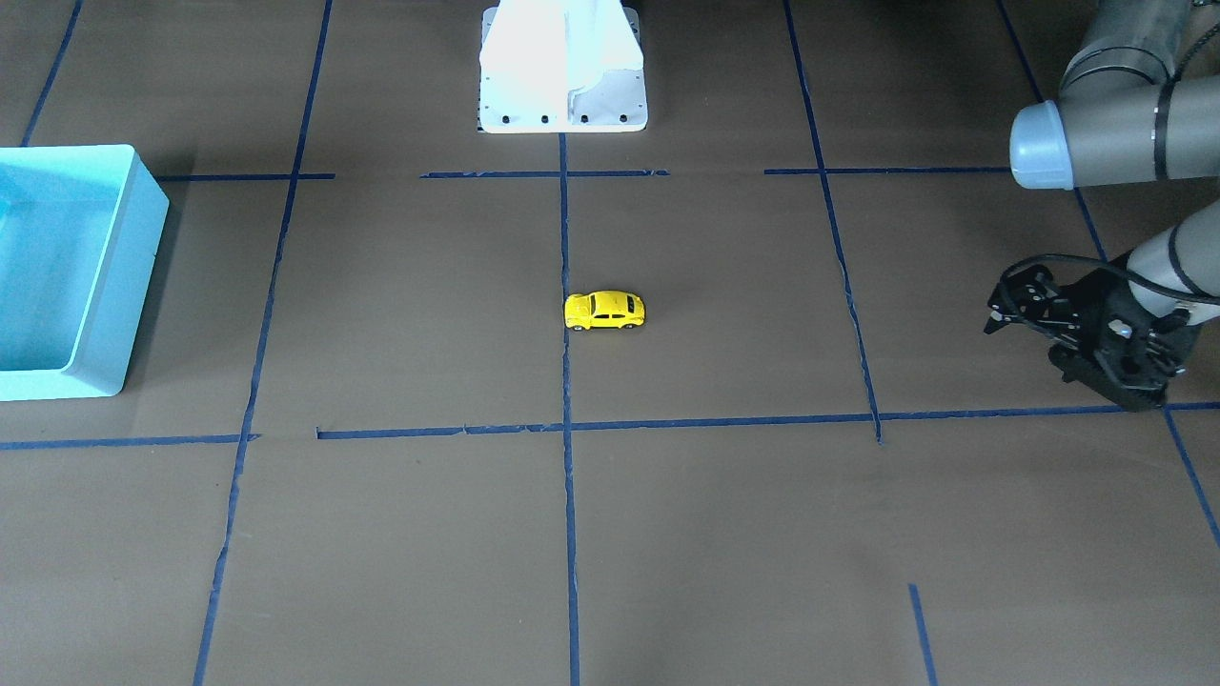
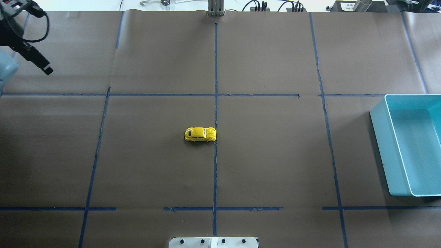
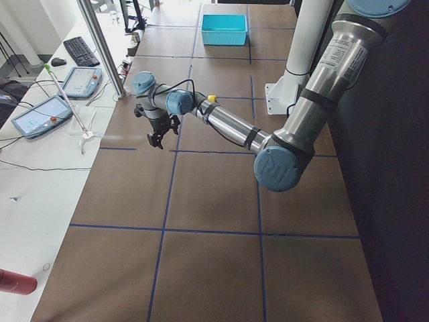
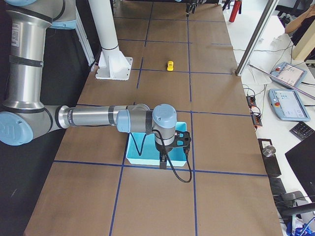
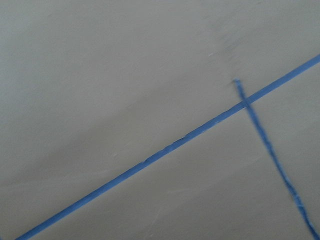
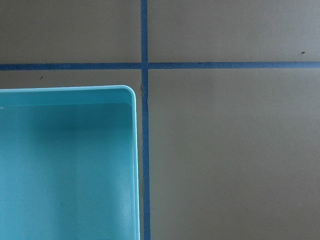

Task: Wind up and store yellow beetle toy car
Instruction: 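Swing the left gripper over the yellow beetle toy car, then lower the left gripper onto the car's roof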

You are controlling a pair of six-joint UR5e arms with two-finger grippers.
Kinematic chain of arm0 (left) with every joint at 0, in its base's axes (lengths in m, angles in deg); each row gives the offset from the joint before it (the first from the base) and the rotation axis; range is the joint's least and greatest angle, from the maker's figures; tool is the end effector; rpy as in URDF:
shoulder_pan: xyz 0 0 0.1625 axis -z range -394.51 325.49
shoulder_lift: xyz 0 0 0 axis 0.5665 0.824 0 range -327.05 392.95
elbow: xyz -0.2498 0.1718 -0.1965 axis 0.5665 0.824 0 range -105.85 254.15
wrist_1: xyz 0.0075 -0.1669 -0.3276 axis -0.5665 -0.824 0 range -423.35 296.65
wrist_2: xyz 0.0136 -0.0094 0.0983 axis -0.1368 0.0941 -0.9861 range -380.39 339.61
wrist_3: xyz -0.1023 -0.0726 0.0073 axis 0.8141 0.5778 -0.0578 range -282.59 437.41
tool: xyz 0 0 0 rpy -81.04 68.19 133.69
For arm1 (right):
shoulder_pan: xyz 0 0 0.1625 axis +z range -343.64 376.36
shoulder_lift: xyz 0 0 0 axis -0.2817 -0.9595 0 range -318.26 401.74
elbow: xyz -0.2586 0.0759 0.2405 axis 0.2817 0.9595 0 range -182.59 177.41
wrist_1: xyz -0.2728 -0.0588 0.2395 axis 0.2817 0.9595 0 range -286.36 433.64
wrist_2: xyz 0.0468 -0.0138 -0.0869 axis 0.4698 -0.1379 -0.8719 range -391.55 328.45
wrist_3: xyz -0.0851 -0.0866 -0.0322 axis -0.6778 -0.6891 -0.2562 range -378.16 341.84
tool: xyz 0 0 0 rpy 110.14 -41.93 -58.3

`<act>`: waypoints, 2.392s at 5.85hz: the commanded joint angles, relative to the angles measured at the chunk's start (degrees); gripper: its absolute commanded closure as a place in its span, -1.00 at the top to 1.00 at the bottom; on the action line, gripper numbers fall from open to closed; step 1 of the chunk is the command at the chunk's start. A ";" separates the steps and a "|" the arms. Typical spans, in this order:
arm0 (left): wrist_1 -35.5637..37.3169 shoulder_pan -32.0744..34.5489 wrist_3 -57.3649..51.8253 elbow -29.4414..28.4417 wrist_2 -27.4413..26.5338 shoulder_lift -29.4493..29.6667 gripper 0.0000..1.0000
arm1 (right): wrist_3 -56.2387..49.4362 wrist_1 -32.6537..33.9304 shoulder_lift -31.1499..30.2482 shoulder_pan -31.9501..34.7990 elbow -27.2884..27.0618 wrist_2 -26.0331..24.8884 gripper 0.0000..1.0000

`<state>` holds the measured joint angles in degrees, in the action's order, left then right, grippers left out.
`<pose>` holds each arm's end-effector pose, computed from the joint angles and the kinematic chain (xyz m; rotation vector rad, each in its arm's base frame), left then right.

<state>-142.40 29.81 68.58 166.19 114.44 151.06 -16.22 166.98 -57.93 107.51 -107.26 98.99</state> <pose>0.2154 -0.5511 0.3603 0.2052 0.8305 0.6969 0.0594 -0.3821 0.5812 0.0229 -0.7078 0.0413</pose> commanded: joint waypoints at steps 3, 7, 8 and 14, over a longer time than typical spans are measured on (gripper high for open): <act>-0.75 -20.08 0.04 3.06 -4.61 12.98 1.00 | 0.00 0.00 0.00 -0.09 0.00 -0.02 1.00; -0.15 -31.95 -8.50 -10.19 -21.92 28.81 1.00 | 0.00 0.00 0.00 0.00 0.09 -0.02 1.00; 0.03 -32.07 -16.84 -13.35 -22.50 30.58 1.00 | 0.00 0.00 -0.09 -0.09 0.09 0.07 1.00; 1.62 -38.57 -15.53 -16.53 -36.65 30.51 1.00 | 0.00 0.00 -0.09 0.00 0.09 -0.02 1.00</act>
<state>-140.56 -8.60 51.65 150.79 78.65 181.76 -16.22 166.98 -58.01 107.44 -107.18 99.03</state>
